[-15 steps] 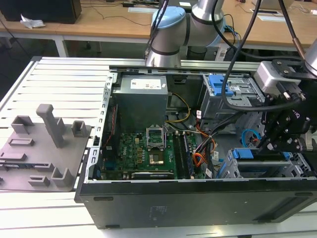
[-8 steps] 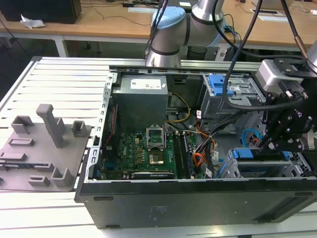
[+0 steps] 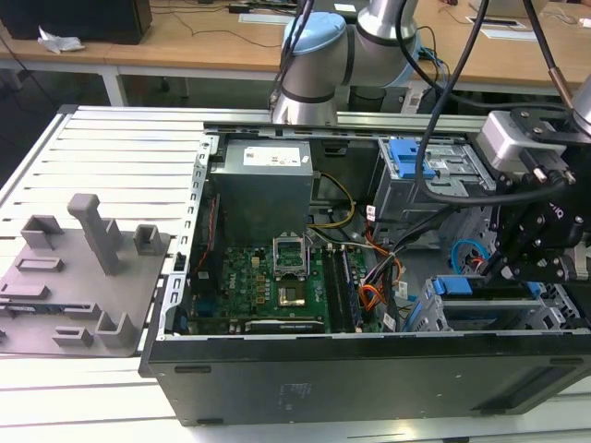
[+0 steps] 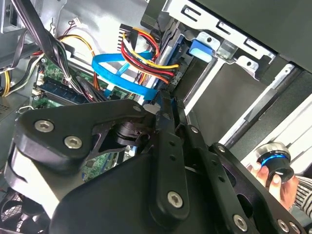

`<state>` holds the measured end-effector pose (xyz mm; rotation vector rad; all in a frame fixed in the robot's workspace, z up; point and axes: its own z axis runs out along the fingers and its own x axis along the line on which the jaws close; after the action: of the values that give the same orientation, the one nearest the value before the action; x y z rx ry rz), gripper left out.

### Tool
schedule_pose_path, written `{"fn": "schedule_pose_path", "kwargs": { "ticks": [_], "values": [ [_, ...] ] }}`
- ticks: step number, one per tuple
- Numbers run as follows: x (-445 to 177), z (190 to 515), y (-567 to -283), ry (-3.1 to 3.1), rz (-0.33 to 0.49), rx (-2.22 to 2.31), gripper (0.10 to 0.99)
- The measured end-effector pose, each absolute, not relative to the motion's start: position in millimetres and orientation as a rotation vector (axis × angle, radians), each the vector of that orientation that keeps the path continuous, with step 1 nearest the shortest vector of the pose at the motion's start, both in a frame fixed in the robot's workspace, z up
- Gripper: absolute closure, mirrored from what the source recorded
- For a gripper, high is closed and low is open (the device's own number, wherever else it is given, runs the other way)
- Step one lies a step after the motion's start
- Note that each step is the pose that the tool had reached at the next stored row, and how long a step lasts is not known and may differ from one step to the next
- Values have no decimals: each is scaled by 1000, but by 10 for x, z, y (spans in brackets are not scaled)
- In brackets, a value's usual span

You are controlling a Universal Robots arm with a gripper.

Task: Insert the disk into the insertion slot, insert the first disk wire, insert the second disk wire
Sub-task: 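Insert the second disk wire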

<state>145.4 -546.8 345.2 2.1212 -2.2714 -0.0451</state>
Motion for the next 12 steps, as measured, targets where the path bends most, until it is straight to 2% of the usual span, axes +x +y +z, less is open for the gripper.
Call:
{"fn": "schedule_pose_path", "kwargs": {
  "ticks": [8,10,12],
  "values": [
    [1454,3489,-5468,-2273,-50,2123,910],
    [1454,3489,-5468,-2273,-50,2123,784],
    [1454,3487,-5468,-2274,-51,2124,784]
  ]
}}
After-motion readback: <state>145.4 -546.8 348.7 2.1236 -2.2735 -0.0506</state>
